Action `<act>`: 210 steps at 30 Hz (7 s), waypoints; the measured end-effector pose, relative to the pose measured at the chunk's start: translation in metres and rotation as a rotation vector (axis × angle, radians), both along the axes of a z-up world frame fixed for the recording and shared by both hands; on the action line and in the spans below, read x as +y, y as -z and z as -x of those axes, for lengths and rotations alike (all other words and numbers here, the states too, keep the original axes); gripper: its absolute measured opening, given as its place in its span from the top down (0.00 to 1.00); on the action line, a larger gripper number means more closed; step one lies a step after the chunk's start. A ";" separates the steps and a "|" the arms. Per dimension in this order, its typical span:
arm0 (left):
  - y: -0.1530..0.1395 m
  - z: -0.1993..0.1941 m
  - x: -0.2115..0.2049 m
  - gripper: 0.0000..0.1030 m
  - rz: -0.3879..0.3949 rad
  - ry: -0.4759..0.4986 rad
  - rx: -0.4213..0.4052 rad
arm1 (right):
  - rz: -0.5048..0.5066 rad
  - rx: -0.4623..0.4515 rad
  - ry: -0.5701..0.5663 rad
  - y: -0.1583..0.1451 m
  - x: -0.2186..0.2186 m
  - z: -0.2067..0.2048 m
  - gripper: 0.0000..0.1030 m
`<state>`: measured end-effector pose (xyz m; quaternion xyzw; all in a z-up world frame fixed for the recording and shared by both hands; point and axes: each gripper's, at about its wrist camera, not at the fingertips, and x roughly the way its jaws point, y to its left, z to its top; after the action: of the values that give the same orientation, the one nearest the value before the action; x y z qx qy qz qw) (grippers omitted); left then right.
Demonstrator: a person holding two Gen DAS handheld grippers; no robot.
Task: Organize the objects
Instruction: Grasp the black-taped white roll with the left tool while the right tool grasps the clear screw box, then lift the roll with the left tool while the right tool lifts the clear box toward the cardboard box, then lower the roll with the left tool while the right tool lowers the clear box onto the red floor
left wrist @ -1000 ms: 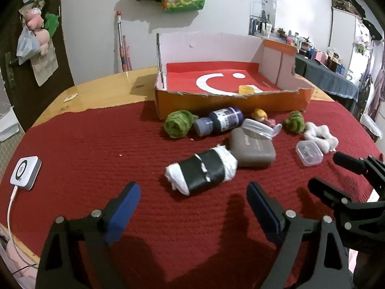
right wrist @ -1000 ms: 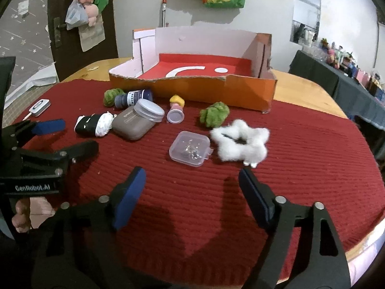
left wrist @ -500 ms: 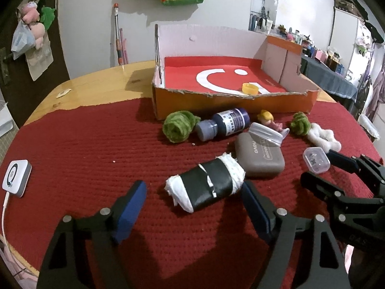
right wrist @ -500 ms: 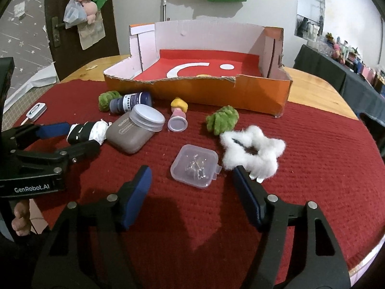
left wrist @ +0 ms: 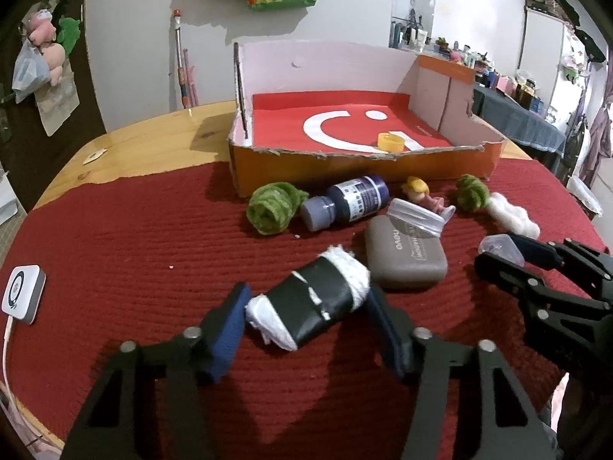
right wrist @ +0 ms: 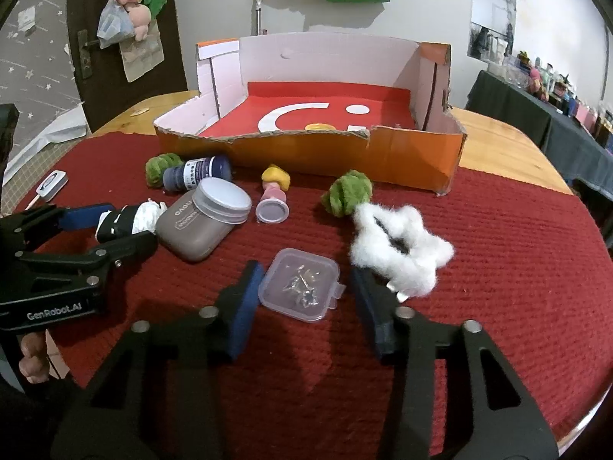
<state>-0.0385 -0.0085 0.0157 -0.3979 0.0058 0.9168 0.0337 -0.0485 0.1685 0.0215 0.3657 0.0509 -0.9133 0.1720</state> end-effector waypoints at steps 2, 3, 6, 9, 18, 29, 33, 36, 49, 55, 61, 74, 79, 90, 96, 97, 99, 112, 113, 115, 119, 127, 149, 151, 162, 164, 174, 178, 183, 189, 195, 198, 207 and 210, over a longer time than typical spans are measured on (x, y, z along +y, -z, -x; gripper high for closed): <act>0.000 -0.001 0.000 0.42 0.003 0.000 0.001 | -0.003 0.003 -0.002 0.000 -0.001 -0.001 0.60; 0.000 -0.002 0.000 0.42 0.004 0.000 0.003 | -0.005 0.006 -0.004 0.000 -0.002 -0.002 0.60; 0.000 -0.004 0.000 0.43 0.003 0.000 0.004 | 0.006 0.007 -0.013 -0.002 -0.002 -0.005 0.60; -0.001 -0.005 0.000 0.43 -0.001 0.002 0.002 | 0.010 0.010 -0.021 -0.004 -0.004 -0.007 0.60; -0.005 -0.015 0.004 0.43 -0.003 0.008 0.005 | 0.011 0.011 -0.041 -0.008 -0.008 -0.015 0.60; -0.021 -0.016 0.007 0.43 -0.021 0.017 0.021 | 0.019 0.037 -0.046 -0.024 -0.007 -0.014 0.60; -0.031 -0.014 0.007 0.43 -0.023 0.024 0.039 | 0.019 0.040 -0.048 -0.030 -0.006 -0.011 0.60; -0.036 -0.011 0.008 0.43 -0.024 0.026 0.051 | 0.025 0.043 -0.051 -0.033 -0.005 -0.008 0.60; -0.039 0.000 0.007 0.43 -0.036 0.020 0.040 | 0.024 0.024 -0.049 -0.034 -0.003 0.005 0.60; -0.043 0.007 0.007 0.43 -0.041 0.020 0.042 | 0.025 0.027 -0.049 -0.036 -0.002 0.009 0.60; -0.053 0.017 0.008 0.43 -0.043 0.031 0.053 | 0.027 0.021 -0.050 -0.042 -0.001 0.017 0.61; -0.062 0.042 0.009 0.43 -0.061 0.040 0.044 | 0.036 -0.003 -0.063 -0.057 0.000 0.040 0.60; -0.063 0.052 0.008 0.43 -0.061 0.037 0.036 | 0.030 -0.008 -0.063 -0.059 -0.001 0.048 0.60; -0.067 0.071 0.006 0.43 -0.056 0.034 0.030 | 0.051 -0.026 -0.062 -0.065 0.001 0.069 0.60; -0.067 0.080 0.005 0.43 -0.059 0.031 0.019 | 0.053 -0.037 -0.063 -0.066 0.001 0.079 0.60; -0.066 0.081 0.006 0.43 -0.059 0.031 0.017 | 0.053 -0.038 -0.063 -0.066 0.001 0.080 0.60; -0.066 0.085 0.006 0.43 -0.058 0.031 0.011 | 0.052 -0.040 -0.064 -0.067 0.001 0.082 0.60; -0.066 0.110 0.002 0.43 -0.063 0.030 -0.016 | 0.048 -0.068 -0.069 -0.069 -0.001 0.107 0.60; -0.066 0.113 0.002 0.43 -0.064 0.030 -0.018 | 0.048 -0.070 -0.070 -0.070 -0.001 0.110 0.60; -0.066 0.119 0.001 0.43 -0.062 0.027 -0.022 | 0.048 -0.071 -0.071 -0.071 -0.002 0.114 0.60; -0.066 0.131 -0.001 0.43 -0.060 0.020 -0.028 | 0.046 -0.076 -0.072 -0.072 -0.003 0.124 0.60; -0.065 0.151 0.000 0.43 -0.056 0.017 -0.036 | 0.050 -0.092 -0.061 -0.070 -0.002 0.143 0.60; -0.050 0.192 0.002 0.43 -0.067 0.009 -0.114 | 0.049 -0.142 -0.033 -0.058 0.007 0.183 0.60; -0.049 0.195 0.003 0.43 -0.069 0.010 -0.121 | 0.050 -0.148 -0.032 -0.057 0.007 0.187 0.60; -0.049 0.209 0.005 0.43 -0.076 0.002 -0.141 | 0.039 -0.171 -0.026 -0.052 0.006 0.203 0.60; -0.049 0.212 0.004 0.43 -0.082 -0.001 -0.148 | 0.036 -0.174 -0.026 -0.052 0.004 0.205 0.60; -0.044 0.229 -0.001 0.43 -0.118 -0.014 -0.191 | 0.053 -0.226 -0.028 -0.052 0.001 0.222 0.60; -0.041 0.234 0.000 0.43 -0.116 -0.018 -0.206 | 0.054 -0.239 -0.024 -0.051 0.001 0.226 0.60; -0.038 0.238 -0.001 0.43 -0.115 -0.030 -0.217 | 0.041 -0.247 -0.020 -0.049 0.001 0.229 0.60; -0.035 0.244 -0.001 0.43 -0.104 -0.031 -0.234 | 0.032 -0.267 -0.016 -0.045 0.001 0.235 0.60; -0.028 0.247 -0.003 0.43 -0.110 -0.031 -0.260 | 0.024 -0.305 -0.008 -0.036 0.002 0.241 0.60; -0.023 0.247 -0.003 0.43 -0.115 -0.032 -0.272 | 0.017 -0.318 -0.009 -0.032 0.002 0.242 0.60; -0.023 0.253 -0.002 0.43 -0.129 -0.039 -0.304 | 0.017 -0.332 -0.006 -0.036 0.002 0.248 0.60; -0.025 0.254 -0.002 0.43 -0.123 -0.044 -0.298 | 0.022 -0.341 -0.007 -0.036 0.000 0.250 0.60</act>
<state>-0.2923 -0.0104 0.0404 -0.5268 -0.0639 0.8467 0.0385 -0.2990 0.1689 0.0572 0.5131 0.0125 -0.8380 0.1854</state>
